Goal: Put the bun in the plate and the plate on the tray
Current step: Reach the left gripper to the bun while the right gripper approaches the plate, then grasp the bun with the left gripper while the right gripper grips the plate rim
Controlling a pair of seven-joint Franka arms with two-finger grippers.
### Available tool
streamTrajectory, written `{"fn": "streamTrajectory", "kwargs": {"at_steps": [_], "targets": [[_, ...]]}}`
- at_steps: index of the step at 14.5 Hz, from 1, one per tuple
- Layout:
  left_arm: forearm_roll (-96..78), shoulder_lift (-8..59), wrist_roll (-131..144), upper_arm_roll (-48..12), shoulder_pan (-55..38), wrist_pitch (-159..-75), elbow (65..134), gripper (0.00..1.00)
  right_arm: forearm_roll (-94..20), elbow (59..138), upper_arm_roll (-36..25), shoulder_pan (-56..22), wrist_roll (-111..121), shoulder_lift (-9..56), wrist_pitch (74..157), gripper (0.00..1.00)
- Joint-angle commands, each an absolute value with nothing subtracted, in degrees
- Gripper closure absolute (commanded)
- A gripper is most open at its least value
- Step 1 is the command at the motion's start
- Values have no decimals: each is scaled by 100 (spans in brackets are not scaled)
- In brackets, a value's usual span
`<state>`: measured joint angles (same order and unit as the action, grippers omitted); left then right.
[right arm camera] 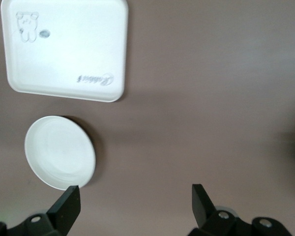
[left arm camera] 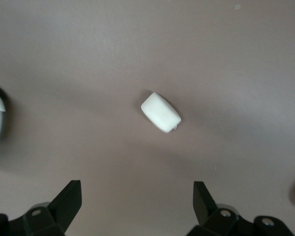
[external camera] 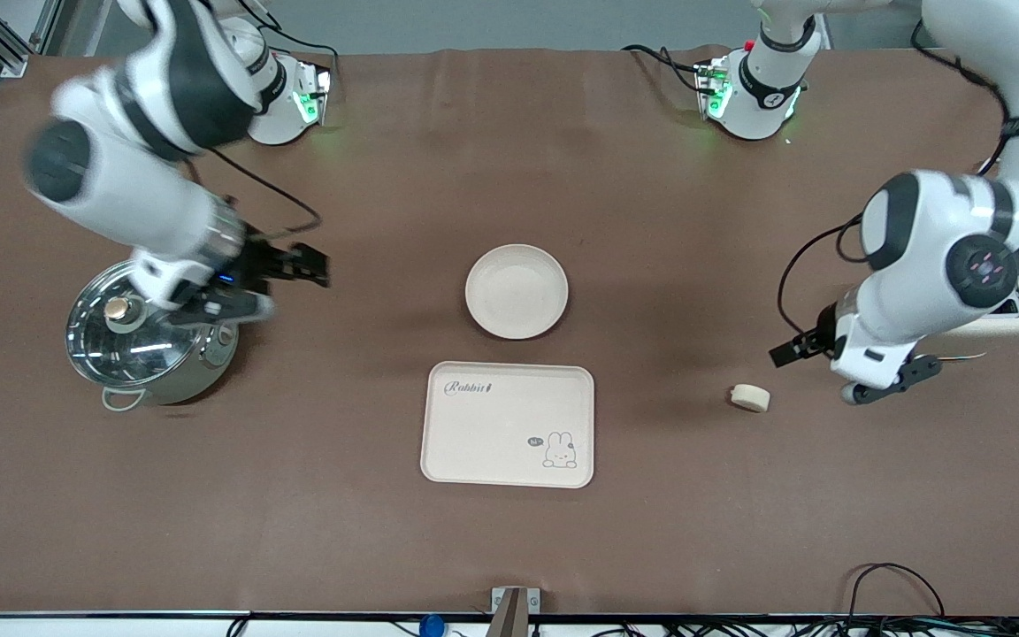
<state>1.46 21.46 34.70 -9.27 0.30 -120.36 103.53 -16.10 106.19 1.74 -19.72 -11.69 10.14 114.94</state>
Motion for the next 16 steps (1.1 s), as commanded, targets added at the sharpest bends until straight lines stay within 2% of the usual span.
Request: {"fn": "streamTrajectory", "kwargs": {"at_steps": [1,6,8,10,12,14,16], "targets": [[123,2697,4129,-914,35,-12610,10274,0,-2396,11195,105,-2415,-1248,1404,12476,0],[123,3400,4709,-905,18,-13533,10248,0,-3058,11768,105,-3285,-1248,2108,13962,0],[237,3655,4904,-905,18,-13632,10099,1,-3435,11882,105,-3620,-1248,2494,14675,0],[264,3779,4957,-905,26,-13667,10064,7,-3515,11883,105,-3805,-1248,2733,14897,0],[264,3849,4957,-905,26,-13720,10072,21,-3516,11944,114,-3928,-1248,2733,14906,0],[264,3885,4957,-905,18,-13720,10063,48,-3585,12006,105,-4060,-1248,2733,14924,0],[264,3885,4966,-905,-17,-13720,10028,68,-3647,12006,105,-4069,-1248,2733,14941,0]]}}
